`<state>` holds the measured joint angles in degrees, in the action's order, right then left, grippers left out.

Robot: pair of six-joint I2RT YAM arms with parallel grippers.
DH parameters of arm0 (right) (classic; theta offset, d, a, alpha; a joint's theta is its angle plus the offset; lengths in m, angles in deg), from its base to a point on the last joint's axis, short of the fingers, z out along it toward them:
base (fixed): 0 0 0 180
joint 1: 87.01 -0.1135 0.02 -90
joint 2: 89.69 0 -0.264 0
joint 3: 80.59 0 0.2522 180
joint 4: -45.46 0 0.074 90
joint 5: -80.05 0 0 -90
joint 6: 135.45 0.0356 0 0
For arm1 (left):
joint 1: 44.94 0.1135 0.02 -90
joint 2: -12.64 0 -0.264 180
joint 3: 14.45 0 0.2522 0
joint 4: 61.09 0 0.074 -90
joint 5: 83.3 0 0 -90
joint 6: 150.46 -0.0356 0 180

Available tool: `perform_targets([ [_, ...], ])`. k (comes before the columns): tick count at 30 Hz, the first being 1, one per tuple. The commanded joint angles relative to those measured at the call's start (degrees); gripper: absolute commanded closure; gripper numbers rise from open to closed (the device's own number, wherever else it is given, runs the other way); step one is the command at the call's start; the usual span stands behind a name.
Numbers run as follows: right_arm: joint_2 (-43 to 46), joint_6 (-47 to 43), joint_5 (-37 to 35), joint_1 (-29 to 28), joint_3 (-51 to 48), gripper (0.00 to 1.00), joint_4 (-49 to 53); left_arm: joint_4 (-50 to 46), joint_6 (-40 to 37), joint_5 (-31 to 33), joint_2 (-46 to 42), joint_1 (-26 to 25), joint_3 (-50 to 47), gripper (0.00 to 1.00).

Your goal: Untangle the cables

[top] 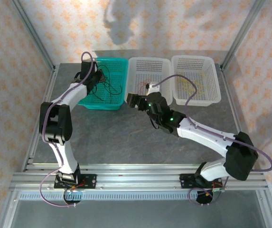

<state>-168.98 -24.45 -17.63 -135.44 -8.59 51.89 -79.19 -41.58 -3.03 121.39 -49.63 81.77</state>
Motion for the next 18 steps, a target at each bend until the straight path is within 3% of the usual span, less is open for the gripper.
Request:
perform_targets([
  [1, 1.9, 0.8, -2.4, 0.0, -1.0, 0.06, 0.1, -0.2, 2.0, -0.4, 2.1, 1.0, 2.6, 0.74],
  [13, 6.3, 1.9, -7.3, -0.1, -4.1, 0.06, 0.1, -1.3, 2.5, 0.2, -3.5, 1.2, -1.3, 0.16],
  [18, 7.4, 1.4, -11.3, 0.0, -5.1, 0.05, 0.3, 3.0, 2.7, -1.2, -13.0, 0.4, -10.7, 0.08],
])
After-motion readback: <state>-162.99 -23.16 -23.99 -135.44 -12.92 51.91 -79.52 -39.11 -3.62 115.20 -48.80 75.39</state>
